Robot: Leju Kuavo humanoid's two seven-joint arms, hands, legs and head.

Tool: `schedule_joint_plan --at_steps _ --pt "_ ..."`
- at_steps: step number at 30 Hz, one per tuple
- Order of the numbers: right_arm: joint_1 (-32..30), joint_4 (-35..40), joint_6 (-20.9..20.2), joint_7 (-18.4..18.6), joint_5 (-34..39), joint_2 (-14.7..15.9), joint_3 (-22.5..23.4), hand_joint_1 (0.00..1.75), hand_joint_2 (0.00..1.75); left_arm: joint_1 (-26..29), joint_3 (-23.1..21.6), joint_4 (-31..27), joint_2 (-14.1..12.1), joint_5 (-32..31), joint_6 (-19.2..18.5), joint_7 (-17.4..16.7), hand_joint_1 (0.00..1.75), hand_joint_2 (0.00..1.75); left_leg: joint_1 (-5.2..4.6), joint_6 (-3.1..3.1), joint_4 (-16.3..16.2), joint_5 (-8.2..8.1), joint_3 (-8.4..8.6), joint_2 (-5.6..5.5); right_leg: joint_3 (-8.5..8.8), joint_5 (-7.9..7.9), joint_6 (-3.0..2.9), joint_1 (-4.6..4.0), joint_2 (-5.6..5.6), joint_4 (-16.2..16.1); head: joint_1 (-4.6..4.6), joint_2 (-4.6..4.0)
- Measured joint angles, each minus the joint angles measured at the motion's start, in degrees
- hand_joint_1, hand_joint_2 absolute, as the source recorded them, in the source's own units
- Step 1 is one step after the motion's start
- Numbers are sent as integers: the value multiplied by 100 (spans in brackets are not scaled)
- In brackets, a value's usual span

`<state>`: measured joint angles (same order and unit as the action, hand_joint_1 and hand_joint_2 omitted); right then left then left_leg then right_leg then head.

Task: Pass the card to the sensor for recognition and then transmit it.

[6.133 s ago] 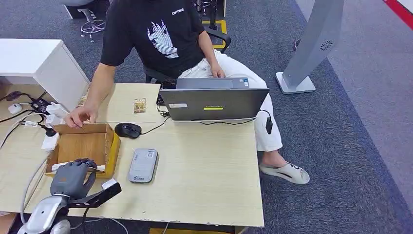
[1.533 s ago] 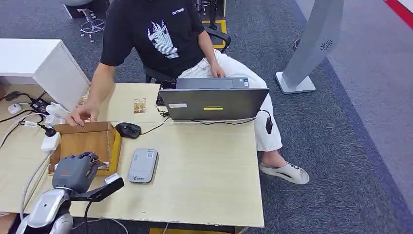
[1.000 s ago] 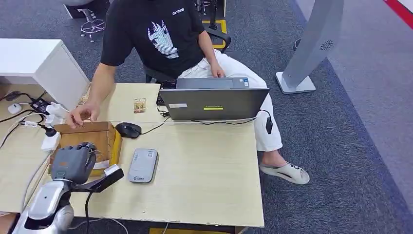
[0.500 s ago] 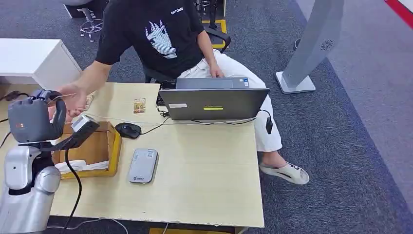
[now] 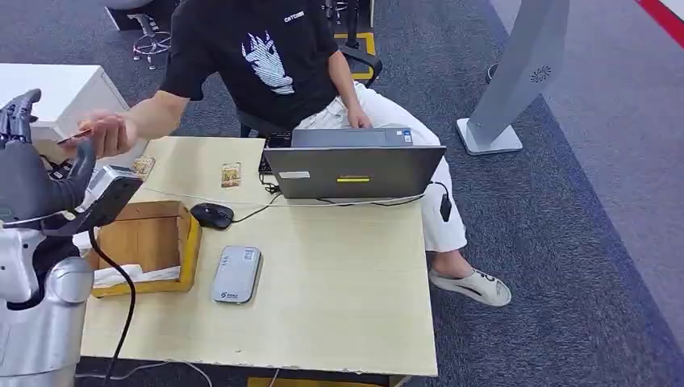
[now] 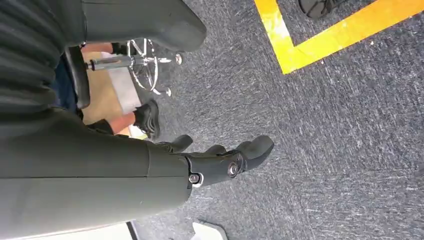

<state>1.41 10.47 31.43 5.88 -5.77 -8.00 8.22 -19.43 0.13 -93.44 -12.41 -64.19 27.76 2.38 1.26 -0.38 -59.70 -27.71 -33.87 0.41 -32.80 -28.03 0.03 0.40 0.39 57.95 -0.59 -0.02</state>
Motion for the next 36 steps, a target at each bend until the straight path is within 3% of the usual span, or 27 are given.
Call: schedule_joint_plan --at_steps 17,28,29,30,33,34,36 --pt "2 0 -2 13 -9 0 0 0 175 2 0 -2 87 7 26 57 0 175 0 0 0 0 0 0 0 0 0 0 0 0 0 0" --pt "3 0 13 29 -7 -2 2 0 175 343 2 -129 194 195 475 295 0 175 0 0 4 -4 -6 2 9 -1 1 0 -1 3 2 0" --pt "4 0 44 29 40 -4 7 0 175 591 48 -265 256 427 667 536 0 175 -2 -6 7 -13 -3 13 10 -2 0 1 -11 2 4 0" --pt "-10 0 83 29 70 -11 26 0 175 1028 191 -548 468 872 912 1038 0 175 -9 -7 8 -32 17 44 14 -5 -2 11 -40 1 -7 0" --pt "-74 0 212 -30 140 -39 122 0 175 2280 1004 -1308 1358 2731 1226 3502 0 175 -16 21 6 -57 37 78 21 -30 16 19 -70 -7 -26 0" --pt "-81 0 227 -41 151 -53 157 0 175 2579 1192 -1489 1566 3101 1231 3853 0 175 -15 22 6 -58 33 69 21 -36 18 19 -61 -11 -17 0" --pt "-88 0 260 -68 155 -61 216 0 175 3068 1561 -1817 1880 3798 1233 3818 0 175 -18 23 6 -71 33 64 23 -48 25 20 -56 -12 -18 0"
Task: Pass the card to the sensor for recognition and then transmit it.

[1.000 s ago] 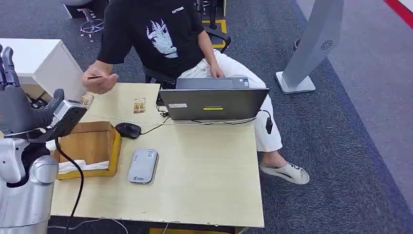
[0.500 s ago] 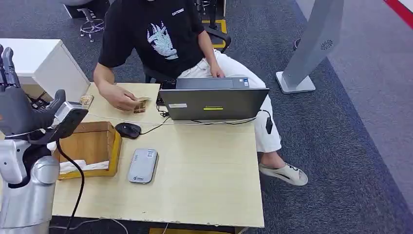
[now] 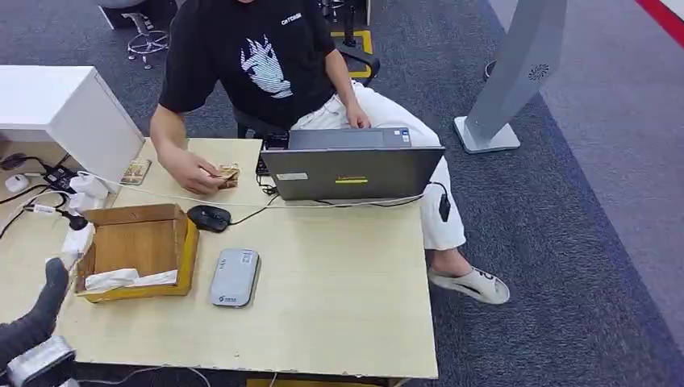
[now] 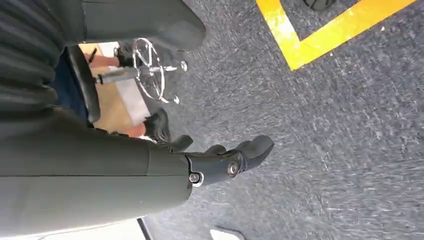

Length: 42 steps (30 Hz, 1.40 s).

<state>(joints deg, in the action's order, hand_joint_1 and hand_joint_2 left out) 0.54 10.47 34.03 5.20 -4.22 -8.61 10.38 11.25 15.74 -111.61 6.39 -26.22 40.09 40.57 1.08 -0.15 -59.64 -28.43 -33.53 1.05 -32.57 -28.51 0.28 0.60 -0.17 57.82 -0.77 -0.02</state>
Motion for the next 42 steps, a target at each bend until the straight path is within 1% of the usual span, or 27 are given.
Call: schedule_joint_plan --at_steps 3,6,7,8,11,15,18,19,20,21,22,24,26,27,28,29,30,31,32,33,35,36,37,39,40,42 --pt "2 0 42 -77 -18 -17 83 0 175 447 466 -303 394 763 -107 -24 0 175 1 1 0 -1 -2 -21 5 -4 2 -1 23 -1 0 0" --pt "5 0 41 -118 -61 -22 129 0 175 628 935 -373 718 991 -353 -74 0 175 1 2 1 -2 -4 -31 15 -7 5 0 33 -1 -2 0" --pt "6 0 41 -140 -70 -22 144 0 175 667 1163 -365 836 1021 -443 -152 0 175 1 2 1 -2 -1 -30 18 -7 5 -1 33 -1 0 0" --pt "6 0 44 -160 -79 -22 168 0 175 672 1399 -332 920 1037 -440 -168 0 175 2 2 1 -1 0 -30 18 -6 5 -1 32 -1 -2 0" --pt "7 2 44 -164 -116 -20 214 0 175 665 1970 -168 1072 1078 -357 -125 0 175 2 1 1 -1 9 -30 20 -6 4 -1 33 -1 0 0" --pt "11 2 44 -166 -122 -20 247 0 175 652 2419 14 1210 1087 -350 -83 0 175 2 0 1 0 11 -35 24 -6 4 -1 36 0 -2 0" --pt "15 2 61 -168 -144 -20 260 0 175 617 2615 140 1254 1100 -350 -380 0 175 2 1 1 0 10 -37 26 -6 4 -1 38 0 0 0" --pt "18 2 68 -168 -171 -20 269 0 175 554 2741 244 1263 1107 -345 -437 0 175 2 1 1 0 9 -38 27 -6 4 -1 39 0 -2 0" --pt "19 2 76 -164 -186 -20 278 0 175 468 2863 395 1276 1179 -372 -518 0 175 2 1 1 0 8 -39 29 -6 4 -1 39 0 0 0" --pt "21 2 79 -157 -214 -20 291 0 175 378 3095 598 1285 1330 -479 -588 0 175 2 1 1 0 9 -38 29 -6 4 -1 39 0 2 0" --pt "21 2 81 -147 -258 -20 304 0 175 252 3296 843 1295 1415 -501 -616 0 175 2 1 2 0 9 -39 29 -6 4 -1 39 0 -4 0" --pt "22 2 83 -96 -330 -20 312 0 175 21 3775 1315 1300 1424 -586 -781 0 175 2 0 2 0 14 -38 29 -7 4 -1 38 -1 0 0" --pt "30 2 85 -19 -446 -20 315 0 175 -311 4436 2083 1293 1555 -822 -1159 0 175 0 0 3 0 14 -40 31 -7 4 0 40 0 -2 0" --pt "38 2 83 24 -526 -20 315 0 175 -461 4713 2573 1263 1627 -833 -1369 0 175 1 0 3 0 16 -38 32 -7 4 0 39 0 -9 0" --pt "47 2 81 48 -603 -20 312 0 175 -602 5043 3102 1213 1664 -773 -1573 0 175 1 0 3 0 17 -38 32 -7 4 0 38 0 -9 0" --pt "50 2 79 46 -656 -17 308 0 175 -727 5224 3625 1162 1594 -618 -1639 0 175 1 0 4 0 15 -38 33 -7 4 0 38 0 -11 0" --pt "54 2 76 44 -711 -13 306 0 175 -859 5532 4255 1059 1289 -366 -1734 0 175 1 0 4 0 19 -39 34 -7 4 -1 39 0 -9 0" --pt "64 2 74 26 -745 -13 306 0 175 -982 5773 4893 961 702 -181 -2045 0 175 1 1 3 0 18 -41 34 -7 4 0 43 -1 -4 0" --pt "78 2 74 18 -787 -11 306 0 175 -1078 6070 5561 845 -188 -94 -2530 0 175 0 1 2 0 20 -42 33 -7 4 1 44 -2 -4 0" --pt "92 2 72 5 -800 -9 306 0 175 -1149 6238 6173 764 -964 -72 -3004 0 175 -5 1 2 0 21 -42 33 -7 4 6 44 -3 -4 0" --pt "112 2 68 -9 -857 -4 306 0 175 -1254 6274 7145 653 -1891 -123 -3921 0 175 -12 2 1 0 20 -47 32 -7 5 13 49 -3 -9 0" --pt "123 2 61 0 -907 -4 302 0 175 -1316 6281 7517 633 -2135 -182 -4248 0 175 -12 3 1 1 20 -50 33 -6 6 13 50 -3 -9 0" --pt "128 2 57 48 -961 -2 293 0 175 -1373 6281 7900 633 -2371 -285 -4465 0 175 -12 5 1 2 20 -50 34 -5 7 13 50 -3 -4 0" --pt "131 0 57 138 -1045 0 269 0 175 -1445 6193 8403 649 -2925 -540 -4445 0 175 -12 8 -3 4 19 -50 34 -4 9 13 50 -3 -4 0" --pt "130 0 57 171 -1089 0 249 0 175 -1476 6103 8615 642 -3240 -672 -4356 0 175 -12 8 -5 4 18 -50 34 -4 9 13 50 -3 4 0" --pt "131 0 59 234 -1180 2 210 0 175 -1524 5810 8901 589 -3772 -883 -4003 0 175 -13 8 -6 4 19 -50 34 -2 11 14 49 -3 4 0"
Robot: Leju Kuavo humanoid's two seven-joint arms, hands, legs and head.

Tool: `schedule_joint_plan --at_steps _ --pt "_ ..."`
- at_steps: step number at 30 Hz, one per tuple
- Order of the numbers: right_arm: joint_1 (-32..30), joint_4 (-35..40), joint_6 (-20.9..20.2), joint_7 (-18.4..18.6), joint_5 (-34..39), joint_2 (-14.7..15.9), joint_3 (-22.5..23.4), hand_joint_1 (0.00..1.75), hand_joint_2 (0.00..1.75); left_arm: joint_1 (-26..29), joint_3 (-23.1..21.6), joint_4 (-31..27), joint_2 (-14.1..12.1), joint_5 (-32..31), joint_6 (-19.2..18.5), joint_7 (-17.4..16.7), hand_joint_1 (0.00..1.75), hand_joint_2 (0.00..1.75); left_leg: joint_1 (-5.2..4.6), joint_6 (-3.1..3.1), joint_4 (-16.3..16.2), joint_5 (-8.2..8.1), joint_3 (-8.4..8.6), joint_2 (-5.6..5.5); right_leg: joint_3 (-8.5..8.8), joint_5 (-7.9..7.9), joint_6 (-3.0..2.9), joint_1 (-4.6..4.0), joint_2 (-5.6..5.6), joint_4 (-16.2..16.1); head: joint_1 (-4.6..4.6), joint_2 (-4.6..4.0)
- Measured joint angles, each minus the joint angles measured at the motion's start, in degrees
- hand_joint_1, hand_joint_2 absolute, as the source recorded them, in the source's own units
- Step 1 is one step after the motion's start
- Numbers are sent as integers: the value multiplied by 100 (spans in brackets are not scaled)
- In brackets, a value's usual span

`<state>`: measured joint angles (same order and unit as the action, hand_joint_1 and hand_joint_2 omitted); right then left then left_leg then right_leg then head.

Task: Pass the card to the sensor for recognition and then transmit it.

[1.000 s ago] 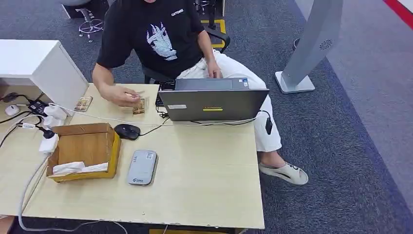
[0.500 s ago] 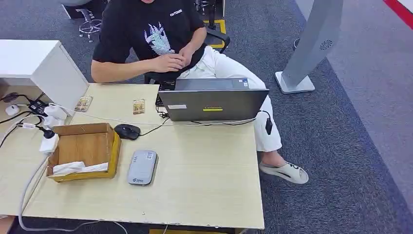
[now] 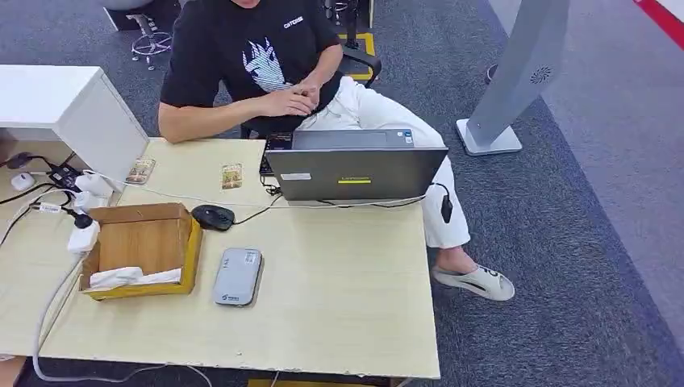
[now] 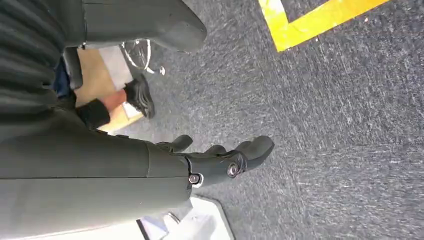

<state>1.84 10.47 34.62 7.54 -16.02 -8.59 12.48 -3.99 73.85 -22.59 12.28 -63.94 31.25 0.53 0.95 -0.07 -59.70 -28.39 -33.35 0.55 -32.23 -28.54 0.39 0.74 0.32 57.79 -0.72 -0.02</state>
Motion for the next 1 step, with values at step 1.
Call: schedule_joint_plan --at_steps 1 --pt "1 0 19 26 -78 0 -22 0 175 -32 -188 143 -22 -230 -47 197 0 175 0 0 0 0 0 0 0 0 0 0 0 0 -2 0"
